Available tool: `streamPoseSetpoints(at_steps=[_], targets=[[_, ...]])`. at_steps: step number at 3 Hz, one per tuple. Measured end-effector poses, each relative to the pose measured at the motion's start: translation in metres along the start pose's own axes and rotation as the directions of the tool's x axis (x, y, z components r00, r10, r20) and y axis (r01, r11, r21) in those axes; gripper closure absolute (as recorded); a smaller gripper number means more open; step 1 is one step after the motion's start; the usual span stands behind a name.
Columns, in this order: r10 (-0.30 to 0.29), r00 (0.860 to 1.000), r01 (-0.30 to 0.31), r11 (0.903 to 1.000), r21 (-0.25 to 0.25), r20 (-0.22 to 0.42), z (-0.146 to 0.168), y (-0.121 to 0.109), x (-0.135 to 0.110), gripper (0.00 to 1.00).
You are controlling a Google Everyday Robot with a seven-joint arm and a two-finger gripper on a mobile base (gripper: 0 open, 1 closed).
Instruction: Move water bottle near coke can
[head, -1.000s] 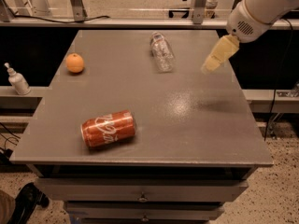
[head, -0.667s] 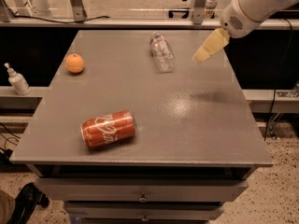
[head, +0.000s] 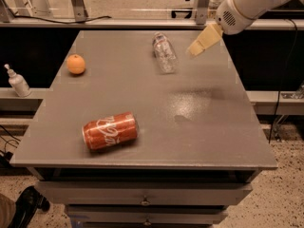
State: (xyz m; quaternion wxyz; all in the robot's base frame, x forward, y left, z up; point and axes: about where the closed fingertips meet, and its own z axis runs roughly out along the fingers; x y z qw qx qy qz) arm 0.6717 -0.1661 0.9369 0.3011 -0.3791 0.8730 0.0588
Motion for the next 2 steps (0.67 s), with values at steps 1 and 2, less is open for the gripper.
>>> streamPoseSetpoints(at_steps=[1, 2], targets=[[0.031, 0.999, -0.031, 0.9995, -0.011, 0.020, 0.015, 0.000, -0.011, 0.00], [0.088, 0.995, -0.088, 0.9961, -0.011, 0.046, 0.040, -0.006, -0.030, 0.00]])
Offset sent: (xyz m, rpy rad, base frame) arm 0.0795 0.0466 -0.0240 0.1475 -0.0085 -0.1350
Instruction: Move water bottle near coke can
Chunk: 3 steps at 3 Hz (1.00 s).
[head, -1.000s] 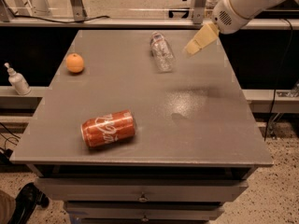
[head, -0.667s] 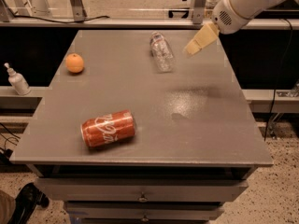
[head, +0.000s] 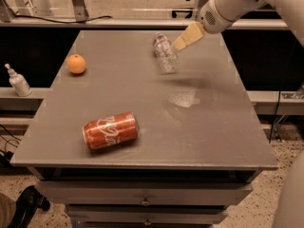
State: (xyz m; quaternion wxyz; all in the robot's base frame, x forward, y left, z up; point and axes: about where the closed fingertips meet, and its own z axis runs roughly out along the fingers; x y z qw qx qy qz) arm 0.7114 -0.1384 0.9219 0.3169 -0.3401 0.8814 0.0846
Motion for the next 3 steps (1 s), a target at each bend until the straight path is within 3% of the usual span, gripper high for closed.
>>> streamPoseSetpoints(at_steps=[2, 3], targets=[[0.102, 0.995, -0.102, 0.9937, -0.047, -0.008, 0.056, 0.017, -0.038, 0.00], [0.125, 0.991, -0.128, 0.9882, -0.085, -0.039, 0.082, 0.037, -0.041, 0.00]])
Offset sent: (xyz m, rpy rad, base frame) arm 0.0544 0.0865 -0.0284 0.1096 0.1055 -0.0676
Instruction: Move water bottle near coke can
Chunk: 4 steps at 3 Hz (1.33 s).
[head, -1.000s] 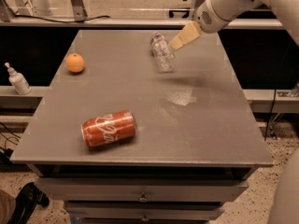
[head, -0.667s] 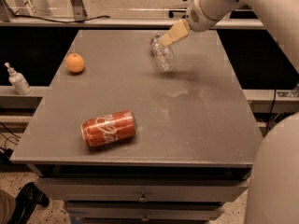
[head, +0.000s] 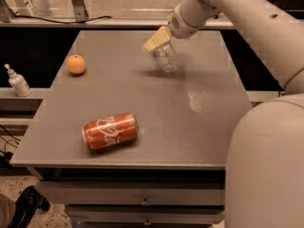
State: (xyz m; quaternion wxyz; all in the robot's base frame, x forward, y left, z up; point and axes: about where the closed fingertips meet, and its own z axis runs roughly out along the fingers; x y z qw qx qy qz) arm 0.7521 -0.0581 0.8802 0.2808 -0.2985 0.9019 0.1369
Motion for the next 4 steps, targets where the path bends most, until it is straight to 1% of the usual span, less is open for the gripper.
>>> streamPoseSetpoints(at_steps=[1, 2, 3, 4], targets=[[0.009, 1.000, -0.010, 0.9999, -0.014, -0.027, 0.021, 0.013, 0.001, 0.00], [0.010, 0.999, -0.011, 0.9998, -0.013, -0.052, 0.035, 0.020, 0.008, 0.18], [0.007, 0.999, -0.006, 1.0000, 0.003, -0.054, 0.038, 0.018, 0.013, 0.40], [-0.009, 0.999, 0.010, 0.9996, 0.028, -0.052, 0.035, 0.013, 0.017, 0.65]])
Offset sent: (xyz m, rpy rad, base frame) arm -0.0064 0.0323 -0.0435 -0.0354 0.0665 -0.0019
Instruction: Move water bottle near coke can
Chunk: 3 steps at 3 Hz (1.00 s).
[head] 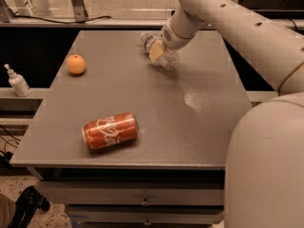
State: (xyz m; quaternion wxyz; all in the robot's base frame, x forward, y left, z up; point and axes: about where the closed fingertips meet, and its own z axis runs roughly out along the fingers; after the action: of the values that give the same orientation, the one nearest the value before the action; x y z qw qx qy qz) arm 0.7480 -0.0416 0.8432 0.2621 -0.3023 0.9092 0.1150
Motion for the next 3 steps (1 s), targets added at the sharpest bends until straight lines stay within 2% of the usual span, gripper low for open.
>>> streamPoseSetpoints(at_steps=[1, 2, 3], targets=[[-0.018, 1.000, 0.018, 0.9996, 0.022, 0.001, -0.004, -0.005, 0.002, 0.88], [-0.060, 0.998, 0.060, 0.9972, 0.043, -0.004, -0.012, -0.009, 0.003, 1.00], [-0.121, 0.992, 0.123, 0.9900, 0.068, -0.030, -0.029, -0.013, 0.009, 1.00]])
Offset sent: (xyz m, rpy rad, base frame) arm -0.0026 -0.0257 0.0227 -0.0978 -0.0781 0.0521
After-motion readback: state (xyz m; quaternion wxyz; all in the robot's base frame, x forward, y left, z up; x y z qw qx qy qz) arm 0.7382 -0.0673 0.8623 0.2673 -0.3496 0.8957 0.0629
